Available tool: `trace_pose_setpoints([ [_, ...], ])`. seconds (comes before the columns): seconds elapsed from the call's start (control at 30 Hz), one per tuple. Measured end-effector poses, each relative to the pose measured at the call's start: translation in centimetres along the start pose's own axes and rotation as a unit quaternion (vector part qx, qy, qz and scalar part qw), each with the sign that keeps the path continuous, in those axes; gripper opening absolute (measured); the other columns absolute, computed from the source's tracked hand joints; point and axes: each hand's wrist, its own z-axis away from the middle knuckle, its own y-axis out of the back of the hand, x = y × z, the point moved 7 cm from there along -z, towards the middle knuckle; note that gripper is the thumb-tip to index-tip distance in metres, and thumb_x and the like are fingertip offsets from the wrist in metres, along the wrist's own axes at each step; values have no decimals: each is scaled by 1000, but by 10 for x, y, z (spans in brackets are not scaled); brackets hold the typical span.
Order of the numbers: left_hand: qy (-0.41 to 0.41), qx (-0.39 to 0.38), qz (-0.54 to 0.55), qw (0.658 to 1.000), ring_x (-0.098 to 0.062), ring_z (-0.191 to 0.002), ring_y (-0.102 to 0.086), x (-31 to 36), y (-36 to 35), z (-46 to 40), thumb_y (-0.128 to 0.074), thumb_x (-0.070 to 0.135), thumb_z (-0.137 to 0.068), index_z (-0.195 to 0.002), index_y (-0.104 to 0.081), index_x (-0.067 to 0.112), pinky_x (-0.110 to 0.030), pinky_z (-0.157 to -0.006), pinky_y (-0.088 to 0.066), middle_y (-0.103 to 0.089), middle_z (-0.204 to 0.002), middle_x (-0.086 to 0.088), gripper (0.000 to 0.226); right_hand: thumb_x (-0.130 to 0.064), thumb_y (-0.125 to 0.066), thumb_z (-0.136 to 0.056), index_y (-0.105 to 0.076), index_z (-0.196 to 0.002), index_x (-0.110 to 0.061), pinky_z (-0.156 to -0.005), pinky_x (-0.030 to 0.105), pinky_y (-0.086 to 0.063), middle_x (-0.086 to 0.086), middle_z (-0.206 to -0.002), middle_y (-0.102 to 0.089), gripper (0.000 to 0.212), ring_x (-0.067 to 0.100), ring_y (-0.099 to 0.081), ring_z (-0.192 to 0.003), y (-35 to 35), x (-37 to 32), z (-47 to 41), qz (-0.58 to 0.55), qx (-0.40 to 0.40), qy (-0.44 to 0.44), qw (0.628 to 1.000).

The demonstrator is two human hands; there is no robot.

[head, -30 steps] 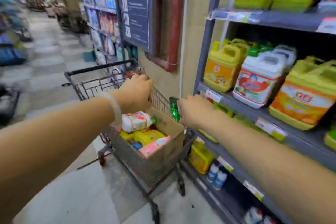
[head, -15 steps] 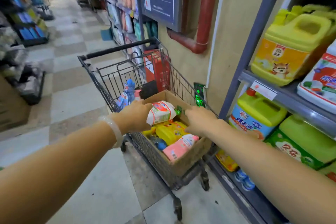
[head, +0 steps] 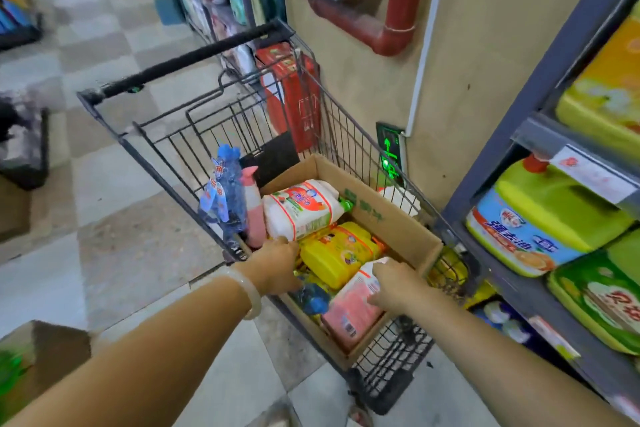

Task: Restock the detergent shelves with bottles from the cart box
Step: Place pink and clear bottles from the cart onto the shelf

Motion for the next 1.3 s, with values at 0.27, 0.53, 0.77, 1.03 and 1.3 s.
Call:
trace_pose_setpoints([
  [0.27,-75,-103,-8,992,-32,-120,-47,7,-39,-84,-60,42,-86,-129,-45,8,-39,-99,-41,-48,-131,-15,57,-35,-60,-90,-19,-146,-4,-100,34,-42,19,-145,-36,76,33,-44,-129,-57,3,-50,-233,-34,-139,962],
  [0.53,-136,-235,81,959,-29,-129,-43,34,-93,-143,-61,44,-86,-137,-43,11,-36,-105,-36,-46,-140,-9,63,-22,-48,-96,-23,-144,5,-104,28,-34,16,-147,-36,60,30,-40,-133,-110,9,-76,-473,-9,-378,796],
  [0.77,-96,-362,250,893,-16,-103,-60,76,-156,-150,-77,29,-73,-120,-61,12,-29,-91,-48,-65,-119,-5,52,-10,-66,-83,-55,-121,4,-70,30,-46,20,-117,-61,42,32,-63,-99,-134,31,-80,-587,39,-453,670],
  [1.03,-29,-302,431,850,-22,-99,-67,68,-159,-162,-89,24,-44,-110,-66,12,-40,-92,-53,-70,-110,-9,72,-4,-52,-94,-58,-126,-8,-60,6,-45,4,-109,-62,33,11,-57,-85,-115,26,-84,-671,95,-320,662],
  [1.3,27,-168,629,759,-16,-82,-70,39,-74,-166,-87,16,-63,-111,-61,14,-29,-66,-57,-72,-96,-1,55,26,-46,-77,-56,-119,-7,-73,24,-51,6,-106,-67,54,15,-63,-89,-40,18,-94,-780,123,-179,586],
])
